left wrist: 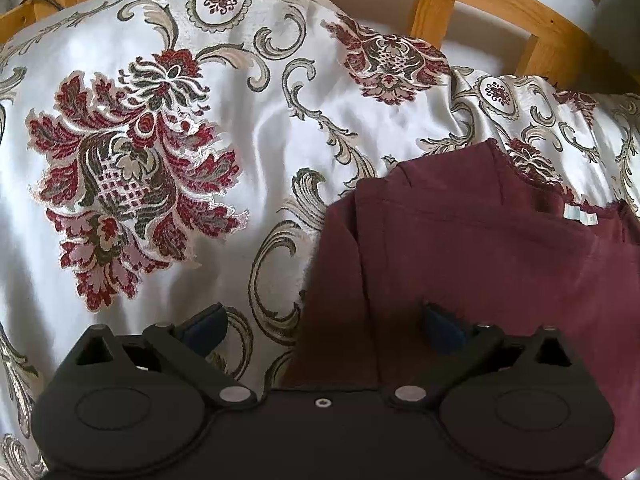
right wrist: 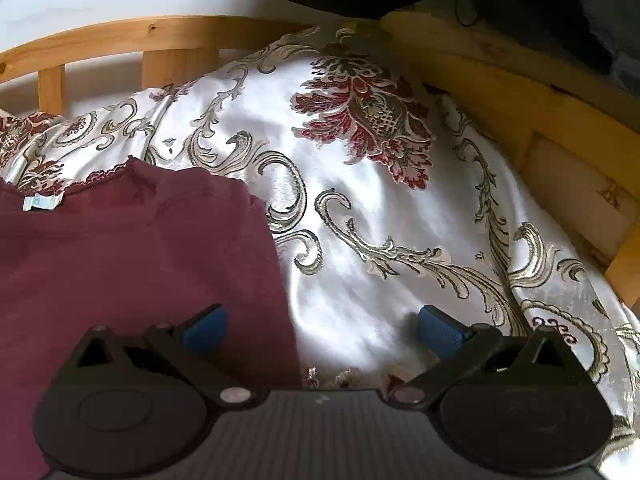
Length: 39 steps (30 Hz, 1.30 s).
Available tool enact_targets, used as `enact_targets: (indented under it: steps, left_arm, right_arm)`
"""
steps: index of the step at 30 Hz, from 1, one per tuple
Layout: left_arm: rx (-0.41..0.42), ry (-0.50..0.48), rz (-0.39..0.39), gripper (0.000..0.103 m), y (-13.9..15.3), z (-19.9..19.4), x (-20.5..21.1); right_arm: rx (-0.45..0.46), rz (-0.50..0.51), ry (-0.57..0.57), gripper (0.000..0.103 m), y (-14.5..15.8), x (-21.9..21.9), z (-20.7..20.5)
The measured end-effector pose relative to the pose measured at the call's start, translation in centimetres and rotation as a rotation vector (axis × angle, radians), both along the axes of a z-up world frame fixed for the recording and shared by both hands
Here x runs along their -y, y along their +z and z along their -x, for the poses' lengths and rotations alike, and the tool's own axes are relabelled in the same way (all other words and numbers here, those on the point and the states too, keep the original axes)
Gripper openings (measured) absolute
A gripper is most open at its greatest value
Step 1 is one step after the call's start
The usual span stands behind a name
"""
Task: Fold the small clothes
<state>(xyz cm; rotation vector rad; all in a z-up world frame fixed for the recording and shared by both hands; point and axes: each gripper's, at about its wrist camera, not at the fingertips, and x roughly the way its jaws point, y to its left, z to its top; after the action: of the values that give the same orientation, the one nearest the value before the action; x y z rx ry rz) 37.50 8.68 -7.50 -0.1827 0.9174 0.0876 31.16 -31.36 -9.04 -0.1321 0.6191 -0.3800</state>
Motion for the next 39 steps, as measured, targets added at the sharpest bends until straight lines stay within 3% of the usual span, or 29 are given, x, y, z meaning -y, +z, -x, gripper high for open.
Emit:
enact_targets:
  steps: [11, 19, 30, 39]
  left_arm:
    - [-0.003, 0.047, 0.022, 0.102, 0.6, 1.6, -1.0]
    - [-0.006, 0.093, 0.039, 0.102, 0.8, 3.5, -2.3]
    - [-0.070, 0.131, 0.033, 0.102, 0.2, 5.9, -3.8]
    - [-0.065, 0.091, 0.002, 0.102, 0.6, 7.1, -3.2]
  right_arm:
    - [0.014, -0.012, 0.056, 0.103, 1.3, -2.3, 2.6]
    - [-0.080, 0.002, 0.077, 0.103, 0.5, -2.6, 4.1]
    - [-0.111, -0.046, 0.059, 0.103, 0.5, -1.7, 7.0]
    - [-0.138, -0.299, -0.057, 0.103, 0.6, 1.4, 9.3]
